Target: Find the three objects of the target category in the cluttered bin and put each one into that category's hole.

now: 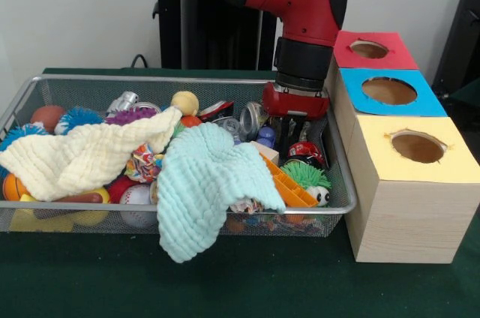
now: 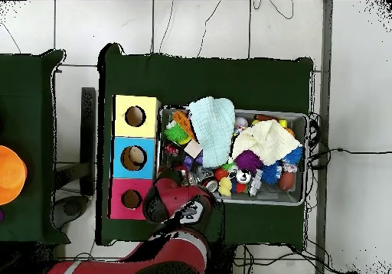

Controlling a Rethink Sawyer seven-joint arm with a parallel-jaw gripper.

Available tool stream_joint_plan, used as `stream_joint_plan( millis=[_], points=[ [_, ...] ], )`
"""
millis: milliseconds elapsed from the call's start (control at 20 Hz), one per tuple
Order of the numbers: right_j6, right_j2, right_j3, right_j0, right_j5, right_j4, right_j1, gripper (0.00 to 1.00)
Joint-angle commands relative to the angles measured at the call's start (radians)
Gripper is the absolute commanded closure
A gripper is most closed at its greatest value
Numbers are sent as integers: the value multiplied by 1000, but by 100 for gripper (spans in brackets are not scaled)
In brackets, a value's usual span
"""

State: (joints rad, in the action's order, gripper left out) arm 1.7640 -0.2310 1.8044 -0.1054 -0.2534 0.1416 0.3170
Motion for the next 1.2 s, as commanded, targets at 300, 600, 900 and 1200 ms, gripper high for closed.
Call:
stream_joint_plan(
  millis=[300, 600, 900, 1200],
  points=[
    [76, 161, 10, 66, 287, 18, 81, 100],
    [60, 188, 41, 88, 353, 35, 150, 100],
    [74, 193, 45, 91, 331, 44, 149, 100],
    [81, 200, 51, 97, 322, 51, 153, 0]
  ],
)
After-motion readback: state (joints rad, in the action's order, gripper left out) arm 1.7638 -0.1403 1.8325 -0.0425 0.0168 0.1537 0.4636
